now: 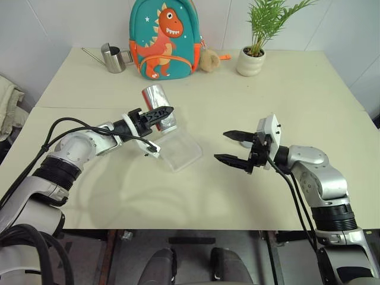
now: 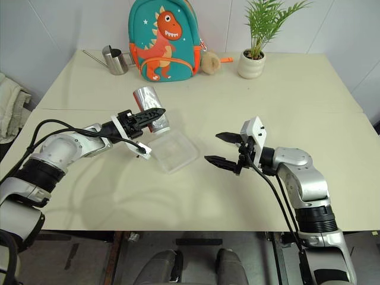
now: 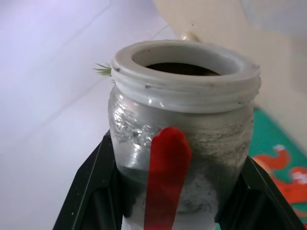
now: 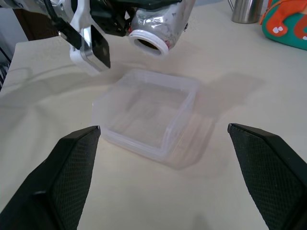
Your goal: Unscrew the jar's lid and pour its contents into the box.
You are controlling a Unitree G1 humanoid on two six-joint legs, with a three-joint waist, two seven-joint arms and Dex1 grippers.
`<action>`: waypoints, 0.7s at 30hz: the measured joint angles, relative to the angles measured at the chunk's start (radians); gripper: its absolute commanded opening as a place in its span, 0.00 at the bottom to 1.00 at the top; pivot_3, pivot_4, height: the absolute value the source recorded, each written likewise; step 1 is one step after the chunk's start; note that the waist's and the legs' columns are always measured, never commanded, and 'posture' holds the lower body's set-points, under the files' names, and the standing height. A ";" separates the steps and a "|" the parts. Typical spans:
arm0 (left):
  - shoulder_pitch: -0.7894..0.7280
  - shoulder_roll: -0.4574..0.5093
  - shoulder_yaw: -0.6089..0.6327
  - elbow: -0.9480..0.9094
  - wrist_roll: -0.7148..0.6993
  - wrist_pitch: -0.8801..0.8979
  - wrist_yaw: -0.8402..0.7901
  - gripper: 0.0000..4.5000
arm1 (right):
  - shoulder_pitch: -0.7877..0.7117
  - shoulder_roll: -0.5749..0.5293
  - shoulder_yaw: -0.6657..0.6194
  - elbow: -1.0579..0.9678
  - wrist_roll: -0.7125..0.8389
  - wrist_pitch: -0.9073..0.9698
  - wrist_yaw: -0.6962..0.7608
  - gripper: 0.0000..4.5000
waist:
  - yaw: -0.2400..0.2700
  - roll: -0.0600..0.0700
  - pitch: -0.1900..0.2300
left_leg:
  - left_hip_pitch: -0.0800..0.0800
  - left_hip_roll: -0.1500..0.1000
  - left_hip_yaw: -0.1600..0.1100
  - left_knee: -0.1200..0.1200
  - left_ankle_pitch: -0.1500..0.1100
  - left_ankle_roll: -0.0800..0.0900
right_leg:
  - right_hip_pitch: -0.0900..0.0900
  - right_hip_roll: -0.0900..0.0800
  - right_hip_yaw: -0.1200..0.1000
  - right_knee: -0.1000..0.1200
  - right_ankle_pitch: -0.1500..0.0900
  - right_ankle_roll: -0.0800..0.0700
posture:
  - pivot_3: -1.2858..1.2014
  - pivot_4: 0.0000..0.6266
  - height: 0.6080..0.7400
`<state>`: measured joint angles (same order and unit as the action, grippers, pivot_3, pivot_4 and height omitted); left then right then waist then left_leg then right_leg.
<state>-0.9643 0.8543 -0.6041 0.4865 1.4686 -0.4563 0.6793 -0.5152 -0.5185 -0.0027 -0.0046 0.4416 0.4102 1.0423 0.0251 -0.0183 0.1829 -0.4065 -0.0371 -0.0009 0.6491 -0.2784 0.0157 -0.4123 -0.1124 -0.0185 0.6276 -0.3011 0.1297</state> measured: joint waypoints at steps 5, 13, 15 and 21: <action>-0.010 0.011 -0.049 -0.001 0.079 0.043 0.080 0.42 | 0.001 0.015 0.000 0.000 0.000 0.000 -0.009 0.99 | -0.001 0.000 0.000 | 0.000 0.000 0.001 0.000 -0.001 0.001 | -0.001 -0.001 0.000 0.000 0.000 0.000 | 0.52 0.24 1.00; -0.011 0.021 -0.092 -0.057 0.175 0.112 0.137 0.42 | -0.003 0.049 0.003 0.030 0.000 -0.017 -0.008 0.99 | -0.002 0.000 0.000 | 0.000 0.000 0.003 0.000 -0.001 0.001 | -0.001 -0.001 0.000 0.001 0.000 0.001 | 0.52 0.24 1.00; -0.014 0.034 -0.111 -0.084 0.215 0.126 0.158 0.42 | -0.006 0.050 0.005 0.044 0.000 -0.018 -0.005 0.99 | -0.002 0.000 0.000 | 0.000 0.000 0.003 0.001 -0.001 0.001 | -0.001 -0.001 0.000 0.001 0.000 0.001 | 0.52 0.24 1.00; -0.068 0.052 -0.132 -0.105 0.246 0.102 0.170 0.42 | -0.023 0.063 0.014 0.074 0.000 -0.026 0.005 0.99 | -0.002 0.000 0.000 | 0.000 0.000 0.004 0.001 -0.001 0.002 | -0.001 -0.001 0.000 0.001 0.000 0.001 | 0.52 0.24 1.00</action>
<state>-1.0320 0.9062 -0.7363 0.3814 1.7149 -0.3545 0.8494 -0.5386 -0.4552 0.0108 0.0697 0.4412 0.3839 1.0475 0.0234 -0.0184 0.1828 -0.4064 -0.0373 0.0034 0.6503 -0.2792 0.0173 -0.4136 -0.1139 -0.0183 0.6286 -0.3008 0.1303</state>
